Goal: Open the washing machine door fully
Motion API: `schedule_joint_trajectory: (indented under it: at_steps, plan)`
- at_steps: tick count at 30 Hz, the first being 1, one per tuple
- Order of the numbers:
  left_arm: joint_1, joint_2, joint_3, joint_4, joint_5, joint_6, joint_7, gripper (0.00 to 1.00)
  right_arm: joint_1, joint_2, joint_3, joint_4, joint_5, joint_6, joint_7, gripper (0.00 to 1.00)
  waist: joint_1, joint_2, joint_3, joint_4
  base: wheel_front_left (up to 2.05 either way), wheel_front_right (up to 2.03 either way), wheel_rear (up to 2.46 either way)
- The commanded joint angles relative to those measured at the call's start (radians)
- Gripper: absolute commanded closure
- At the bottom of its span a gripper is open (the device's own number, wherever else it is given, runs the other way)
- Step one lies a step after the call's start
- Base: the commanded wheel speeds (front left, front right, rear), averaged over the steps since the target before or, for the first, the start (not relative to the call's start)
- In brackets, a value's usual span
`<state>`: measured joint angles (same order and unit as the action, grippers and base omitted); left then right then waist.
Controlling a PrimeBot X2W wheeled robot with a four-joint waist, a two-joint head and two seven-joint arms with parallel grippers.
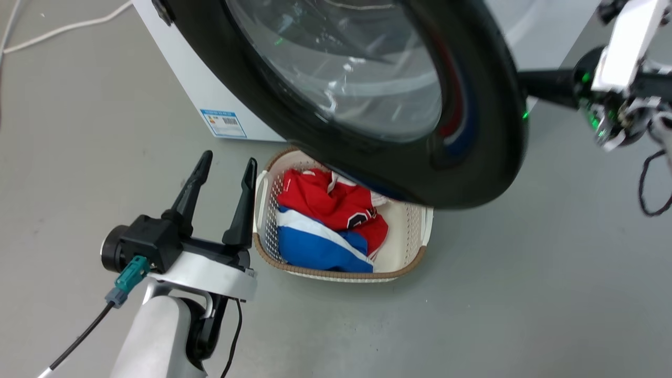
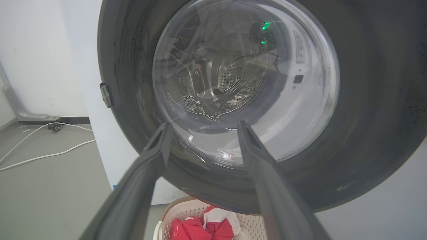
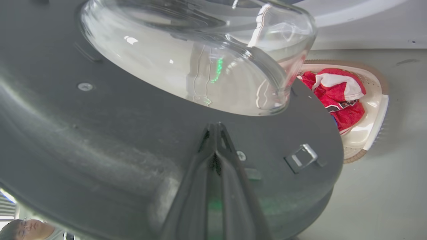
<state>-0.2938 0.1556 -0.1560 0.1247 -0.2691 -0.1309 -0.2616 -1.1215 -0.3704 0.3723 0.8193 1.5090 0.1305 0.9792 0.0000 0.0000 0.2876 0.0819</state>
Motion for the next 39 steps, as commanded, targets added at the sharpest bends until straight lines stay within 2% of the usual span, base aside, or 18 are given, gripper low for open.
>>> schedule_joint_trajectory:
  at_steps: [1, 14, 28, 33, 39]
  plan:
    - [0.016, 0.0, -0.003, 0.004, -0.005, 0.0, -0.005, 0.0, 0.041, 0.019, 0.01, -0.022, 0.005, 0.0, 0.012, 1.0, 0.0, 0.0, -0.029, 0.003, 0.0, 0.0, 0.0]
    - [0.083, 0.001, -0.046, 0.039, -0.027, 0.0, -0.005, 0.0, 0.271, 0.089, 0.055, -0.244, 0.035, 0.0, 0.067, 1.0, 0.0, 0.0, -0.137, 0.028, 0.0, 0.0, 0.0]
    - [0.096, -0.003, -0.055, 0.05, -0.034, 0.0, -0.005, 0.0, 0.362, 0.162, 0.076, -0.338, 0.043, 0.0, 0.062, 1.0, 0.0, 0.0, -0.165, 0.047, 0.0, 0.0, 0.0]
    - [0.101, -0.003, -0.059, 0.053, -0.035, 0.0, -0.005, 0.0, 0.389, 0.163, 0.045, -0.367, 0.047, 0.0, 0.018, 1.0, 0.0, 0.0, -0.172, 0.043, 0.0, 0.0, 0.0]
    - [0.109, 0.001, -0.057, 0.058, -0.035, 0.0, -0.005, 0.0, 0.464, 0.14, -0.049, -0.48, 0.031, 0.0, -0.14, 1.0, 0.0, 0.0, -0.186, 0.017, 0.0, 0.0, 0.0]
